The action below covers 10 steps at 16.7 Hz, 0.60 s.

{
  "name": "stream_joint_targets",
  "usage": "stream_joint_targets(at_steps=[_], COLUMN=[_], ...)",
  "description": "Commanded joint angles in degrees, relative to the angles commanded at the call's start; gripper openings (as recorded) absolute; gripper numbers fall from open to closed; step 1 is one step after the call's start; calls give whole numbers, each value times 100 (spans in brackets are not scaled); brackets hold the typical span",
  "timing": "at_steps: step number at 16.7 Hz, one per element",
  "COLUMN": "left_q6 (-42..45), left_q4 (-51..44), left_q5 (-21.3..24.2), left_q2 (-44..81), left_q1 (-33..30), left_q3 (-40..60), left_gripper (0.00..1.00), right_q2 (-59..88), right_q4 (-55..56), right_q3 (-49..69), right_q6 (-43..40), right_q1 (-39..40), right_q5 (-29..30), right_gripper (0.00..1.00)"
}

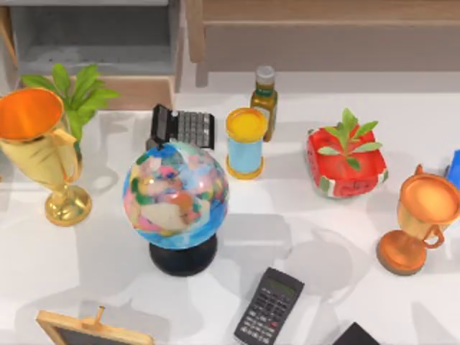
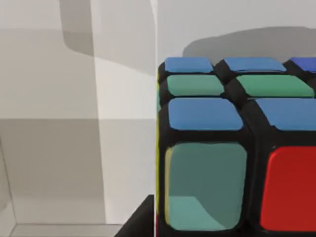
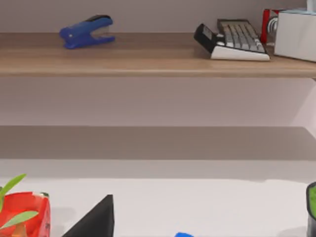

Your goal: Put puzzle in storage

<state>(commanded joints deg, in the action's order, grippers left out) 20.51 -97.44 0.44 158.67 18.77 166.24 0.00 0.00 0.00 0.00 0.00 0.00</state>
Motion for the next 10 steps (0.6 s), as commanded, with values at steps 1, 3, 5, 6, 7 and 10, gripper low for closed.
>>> stream_joint_targets(at_steps=[1,3,5,6,7,10], left_q6=[0,0,0,0,0,0], left_q4=[0,0,0,0,0,0], left_q5=[0,0,0,0,0,0], left_q2=[0,0,0,0,0,0], left_q1=[0,0,0,0,0,0], left_q3=[0,0,0,0,0,0], left_gripper=[75,90,100,100,100,100], right_q2=[0,0,0,0,0,0], right_q4=[0,0,0,0,0,0], right_q3=[0,0,0,0,0,0], right_q6=[0,0,0,0,0,0], right_q1=[0,0,0,0,0,0], right_q5=[0,0,0,0,0,0], right_gripper=[100,100,100,100,100,100])
